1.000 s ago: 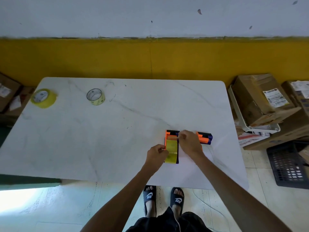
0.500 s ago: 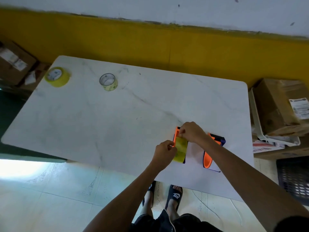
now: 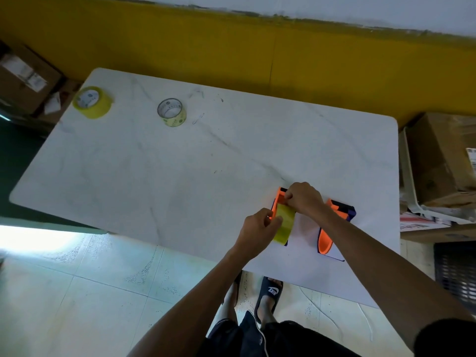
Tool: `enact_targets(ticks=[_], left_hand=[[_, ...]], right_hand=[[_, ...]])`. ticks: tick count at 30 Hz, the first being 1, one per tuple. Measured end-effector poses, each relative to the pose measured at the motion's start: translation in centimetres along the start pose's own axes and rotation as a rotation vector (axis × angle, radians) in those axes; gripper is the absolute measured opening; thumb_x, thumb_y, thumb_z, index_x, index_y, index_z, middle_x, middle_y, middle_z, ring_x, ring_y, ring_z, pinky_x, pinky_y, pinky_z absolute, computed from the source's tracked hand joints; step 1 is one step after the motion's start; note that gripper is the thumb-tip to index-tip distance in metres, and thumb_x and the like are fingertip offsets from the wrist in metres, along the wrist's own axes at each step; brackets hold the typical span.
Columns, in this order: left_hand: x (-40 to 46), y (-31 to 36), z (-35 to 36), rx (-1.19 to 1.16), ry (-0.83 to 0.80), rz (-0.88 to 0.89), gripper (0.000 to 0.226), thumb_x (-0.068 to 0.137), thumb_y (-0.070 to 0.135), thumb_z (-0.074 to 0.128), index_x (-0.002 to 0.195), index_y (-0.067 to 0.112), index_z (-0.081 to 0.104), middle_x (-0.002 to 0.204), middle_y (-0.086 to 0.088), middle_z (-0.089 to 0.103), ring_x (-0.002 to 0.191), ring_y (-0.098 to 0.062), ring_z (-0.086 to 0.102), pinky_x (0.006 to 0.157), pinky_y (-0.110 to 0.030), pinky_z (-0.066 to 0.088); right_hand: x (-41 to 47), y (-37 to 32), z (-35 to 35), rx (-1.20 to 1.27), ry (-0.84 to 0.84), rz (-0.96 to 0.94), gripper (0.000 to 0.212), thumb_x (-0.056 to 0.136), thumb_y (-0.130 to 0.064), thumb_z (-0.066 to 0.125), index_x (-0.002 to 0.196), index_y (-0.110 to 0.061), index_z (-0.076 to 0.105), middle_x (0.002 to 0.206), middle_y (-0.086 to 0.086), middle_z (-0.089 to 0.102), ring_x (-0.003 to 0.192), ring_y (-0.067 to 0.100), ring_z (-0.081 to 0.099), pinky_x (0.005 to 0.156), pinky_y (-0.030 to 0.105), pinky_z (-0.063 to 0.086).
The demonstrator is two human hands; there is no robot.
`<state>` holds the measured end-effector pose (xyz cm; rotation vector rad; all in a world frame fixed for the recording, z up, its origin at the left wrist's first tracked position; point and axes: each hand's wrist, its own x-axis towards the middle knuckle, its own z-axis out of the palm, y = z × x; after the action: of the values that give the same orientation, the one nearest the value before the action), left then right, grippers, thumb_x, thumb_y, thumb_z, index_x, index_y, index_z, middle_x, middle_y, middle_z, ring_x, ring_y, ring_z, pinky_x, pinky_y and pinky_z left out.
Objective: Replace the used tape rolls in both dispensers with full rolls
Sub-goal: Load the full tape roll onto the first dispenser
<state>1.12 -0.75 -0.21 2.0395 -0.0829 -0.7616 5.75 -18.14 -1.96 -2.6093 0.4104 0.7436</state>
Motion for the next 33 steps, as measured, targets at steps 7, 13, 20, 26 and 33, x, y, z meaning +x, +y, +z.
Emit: enact_targets(ticks=[7, 13, 20, 26, 33], left_hand=[[0.0, 0.1, -0.2, 0.469, 0.043, 0.095, 0.044, 0.083, 0.056, 0.055, 0.103, 0.017, 0.051, 0.089, 0.0, 0.062, 0.075, -0.023, 0.059, 0.066, -0.035, 0.048], [0.3, 0.0, -0.5, 0.703, 0.1, 0.188, 0.068, 0.073, 0.071, 0.061, 0.111, 0.015, 0.048, 0.098, -0.002, 0.068, 0.085, -0.024, 0.063, 0.081, -0.038, 0.046], [0.8, 0.2, -0.8, 0.669, 0.082, 0.171, 0.068, 0.072, 0.071, 0.062, 0.112, 0.017, 0.05, 0.098, -0.002, 0.07, 0.087, -0.026, 0.064, 0.08, -0.037, 0.044], [1.2, 0.5, -1.3, 0.66, 0.057, 0.145, 0.069, 0.071, 0.072, 0.062, 0.11, 0.017, 0.049, 0.095, -0.001, 0.072, 0.087, -0.027, 0.065, 0.077, -0.036, 0.044], [-0.1, -1.0, -1.1, 0.679, 0.083, 0.106, 0.068, 0.074, 0.071, 0.06, 0.114, 0.017, 0.051, 0.097, -0.003, 0.071, 0.085, -0.028, 0.062, 0.084, -0.037, 0.041]], right_hand=[[0.1, 0.5, 0.0, 0.09, 0.032, -0.028, 0.016, 0.084, -0.01, 0.061, 0.083, -0.006, 0.077, 0.084, 0.013, 0.073, 0.067, 0.021, 0.056, 0.049, 0.022, 0.031], [0.1, -0.2, 0.3, 0.06, 0.036, -0.024, 0.019, 0.084, -0.009, 0.057, 0.075, 0.002, 0.069, 0.076, 0.015, 0.064, 0.068, 0.025, 0.056, 0.049, 0.023, 0.029], [0.1, -0.6, 0.0, -0.088, 0.073, -0.038, 0.018, 0.086, -0.017, 0.059, 0.087, 0.0, 0.064, 0.091, 0.013, 0.06, 0.091, 0.031, 0.06, 0.065, 0.032, 0.04], [1.3, -0.8, -0.5, -0.105, 0.013, -0.055, 0.025, 0.083, -0.011, 0.058, 0.062, -0.012, 0.043, 0.069, 0.001, 0.043, 0.081, 0.028, 0.054, 0.064, 0.033, 0.039], [3.6, 2.2, 0.0, -0.069, 0.117, -0.044, 0.022, 0.084, 0.003, 0.051, 0.1, 0.001, 0.065, 0.111, 0.019, 0.056, 0.106, 0.036, 0.056, 0.085, 0.042, 0.052]])
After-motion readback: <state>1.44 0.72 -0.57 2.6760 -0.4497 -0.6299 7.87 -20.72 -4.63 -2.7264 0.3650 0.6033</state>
